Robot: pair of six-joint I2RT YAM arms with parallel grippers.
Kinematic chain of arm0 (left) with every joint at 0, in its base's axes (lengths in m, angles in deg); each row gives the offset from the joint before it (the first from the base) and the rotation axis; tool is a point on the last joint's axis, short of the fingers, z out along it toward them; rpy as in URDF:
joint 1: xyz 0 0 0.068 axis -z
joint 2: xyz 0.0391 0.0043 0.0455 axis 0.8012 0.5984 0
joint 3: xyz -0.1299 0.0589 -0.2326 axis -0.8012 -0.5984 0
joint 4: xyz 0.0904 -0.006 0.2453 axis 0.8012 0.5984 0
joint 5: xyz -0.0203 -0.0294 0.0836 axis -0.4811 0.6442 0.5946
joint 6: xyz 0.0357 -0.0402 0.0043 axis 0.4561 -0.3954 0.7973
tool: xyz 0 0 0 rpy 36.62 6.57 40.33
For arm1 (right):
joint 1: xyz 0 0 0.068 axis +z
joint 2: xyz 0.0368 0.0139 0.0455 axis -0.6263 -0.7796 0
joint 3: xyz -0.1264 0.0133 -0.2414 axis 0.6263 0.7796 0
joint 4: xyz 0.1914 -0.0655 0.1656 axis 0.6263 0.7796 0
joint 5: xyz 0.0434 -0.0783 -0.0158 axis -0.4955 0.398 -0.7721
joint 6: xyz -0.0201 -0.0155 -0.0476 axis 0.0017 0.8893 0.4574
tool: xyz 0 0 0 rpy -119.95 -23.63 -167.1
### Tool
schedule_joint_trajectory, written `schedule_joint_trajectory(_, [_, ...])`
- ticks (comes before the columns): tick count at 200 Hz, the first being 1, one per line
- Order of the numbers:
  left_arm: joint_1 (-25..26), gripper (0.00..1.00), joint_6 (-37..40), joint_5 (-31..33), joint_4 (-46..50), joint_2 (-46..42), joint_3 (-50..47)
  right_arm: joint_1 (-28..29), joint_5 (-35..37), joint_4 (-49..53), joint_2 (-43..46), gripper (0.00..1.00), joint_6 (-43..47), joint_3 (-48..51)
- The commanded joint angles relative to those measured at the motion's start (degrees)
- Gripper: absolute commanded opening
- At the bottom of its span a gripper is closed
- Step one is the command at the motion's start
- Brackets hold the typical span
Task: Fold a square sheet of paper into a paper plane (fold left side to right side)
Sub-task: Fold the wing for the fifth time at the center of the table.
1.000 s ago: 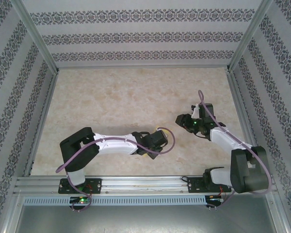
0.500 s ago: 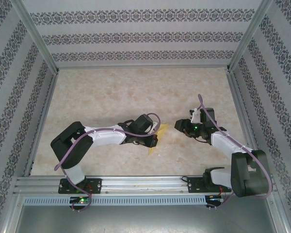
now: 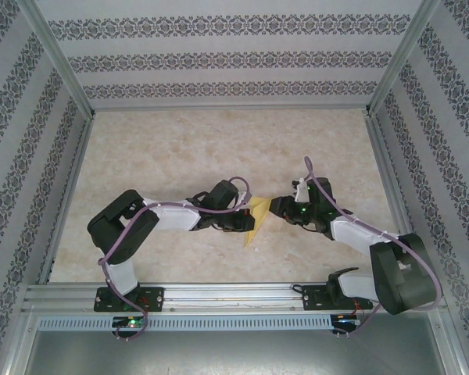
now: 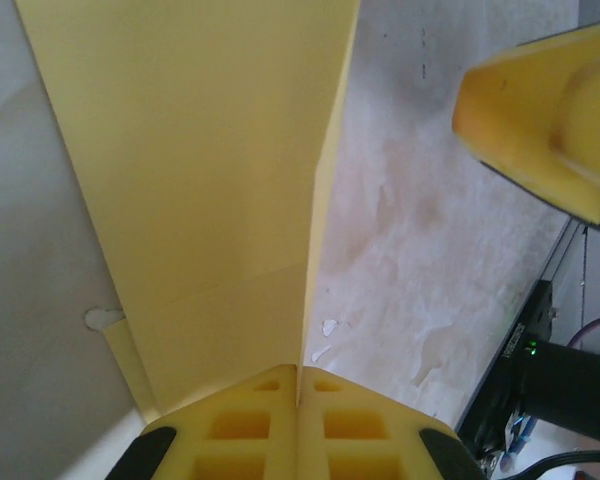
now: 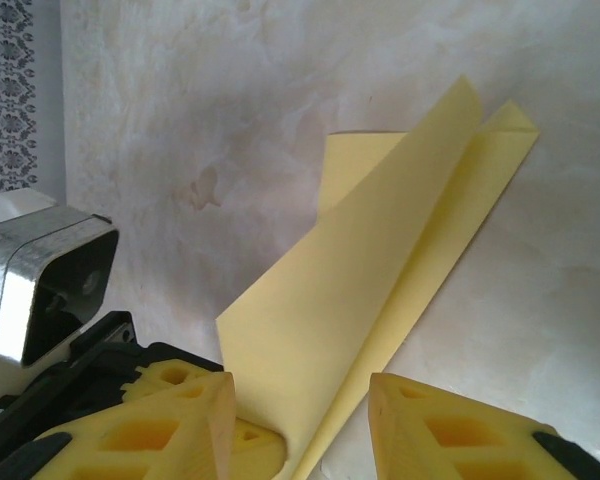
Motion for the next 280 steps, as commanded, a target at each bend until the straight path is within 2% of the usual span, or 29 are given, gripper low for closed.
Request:
schedule_joint_trajectory(1, [-0.82, 0.0, -4.26, -2.67, -6.57, 0.99, -0.45, 1.82, 2.72, -5.4, -1.72, 0.4, -2.96, 0.6])
schedule_joint_trajectory(47, [-1.7, 0.0, -8.39, -4.3, -12.76, 2.31, -2.34, 4.39, 5.96, -7.78, -4.7, 0.4, -5.4, 0.86])
schedule_joint_trajectory(220, [-2.19, 0.0, -12.32, -5.46, -19.34, 5.45, -3.84, 7.43, 8.56, -11.44, -13.79, 0.39, -6.74, -1.34])
schedule_joint_trajectory(280, [-2.58, 0.14, -11.47, -4.7, -19.07, 4.12, -5.04, 8.22, 10.94, -8.64, -16.76, 0.36, -6.56, -1.82])
